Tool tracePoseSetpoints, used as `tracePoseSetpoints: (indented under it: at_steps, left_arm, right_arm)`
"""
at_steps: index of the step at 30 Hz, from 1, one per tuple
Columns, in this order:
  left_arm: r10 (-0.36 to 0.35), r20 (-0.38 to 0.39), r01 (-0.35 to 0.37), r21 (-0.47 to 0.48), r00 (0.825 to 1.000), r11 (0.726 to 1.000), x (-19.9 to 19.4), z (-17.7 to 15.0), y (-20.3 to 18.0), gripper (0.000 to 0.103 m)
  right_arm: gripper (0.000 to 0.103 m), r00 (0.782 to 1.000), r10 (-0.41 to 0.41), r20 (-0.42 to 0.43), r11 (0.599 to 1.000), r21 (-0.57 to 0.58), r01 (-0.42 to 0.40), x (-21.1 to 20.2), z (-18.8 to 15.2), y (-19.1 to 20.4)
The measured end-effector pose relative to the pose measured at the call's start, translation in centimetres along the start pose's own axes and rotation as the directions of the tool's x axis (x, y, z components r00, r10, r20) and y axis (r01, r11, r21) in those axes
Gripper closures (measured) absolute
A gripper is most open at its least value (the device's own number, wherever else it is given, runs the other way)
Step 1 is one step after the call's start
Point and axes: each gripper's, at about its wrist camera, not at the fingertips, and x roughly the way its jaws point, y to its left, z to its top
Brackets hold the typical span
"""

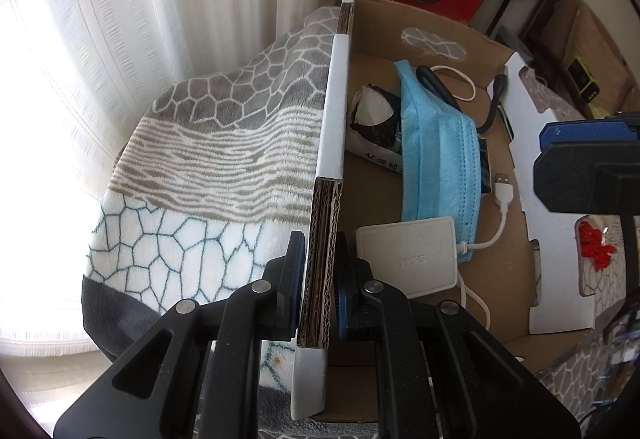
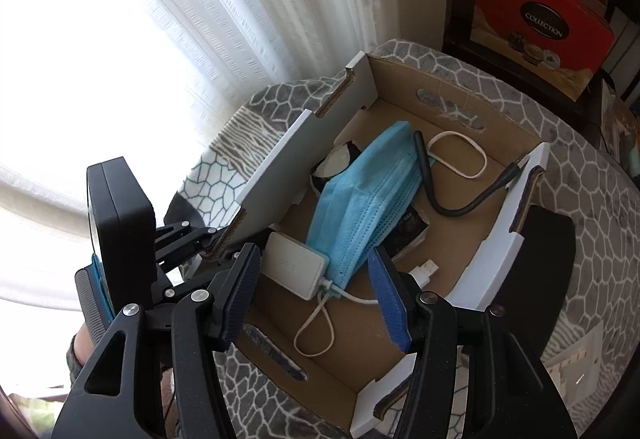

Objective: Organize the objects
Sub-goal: 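Carry the white hub into the cardboard box and open the right tool, then move the right tool to the red coiled cable and grasp it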

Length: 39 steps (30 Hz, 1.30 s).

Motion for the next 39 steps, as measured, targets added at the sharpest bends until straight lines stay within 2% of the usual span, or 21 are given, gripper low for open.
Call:
tracePoseSetpoints:
  at_steps: [7, 18, 37, 38, 39]
  left_arm:
    - [0.006, 0.001, -0.006, 0.009, 1.000, 1.000, 0.0, 0.0, -0.1, 0.092]
    - [0.037, 0.004, -0.037, 0.031, 0.999, 0.999, 0.1, 0.0, -0.3, 0.091]
    - [0.046, 0.002, -0.046, 0.031, 0.999, 0.998, 0.0, 0.0, -0.4, 0.091]
    - [0.046, 0.001, -0.046, 0.031, 0.999, 0.998, 0.0, 0.0, -0.4, 0.091]
    - [0.045, 0.001, -0.045, 0.030, 0.999, 0.999, 0.1, 0.0, -0.4, 0.091]
  right_arm:
    - [0.045, 0.997, -0.059, 0.042, 0.998, 0.011, 0.059, -2.1, -0.8, -2.3]
    - [0.045, 0.992, -0.100, 0.080, 0.991, 0.096, 0.092, -4.9, -3.5, -7.4]
    - [0.045, 0.974, -0.205, 0.094, 0.961, 0.211, 0.181, -7.8, -8.6, -15.0]
    - [0.044, 0.973, -0.213, 0.091, 0.958, 0.217, 0.190, -7.8, -8.9, -15.4]
    - [0.039, 0.970, -0.225, 0.088, 0.954, 0.222, 0.201, -7.8, -9.2, -15.8]
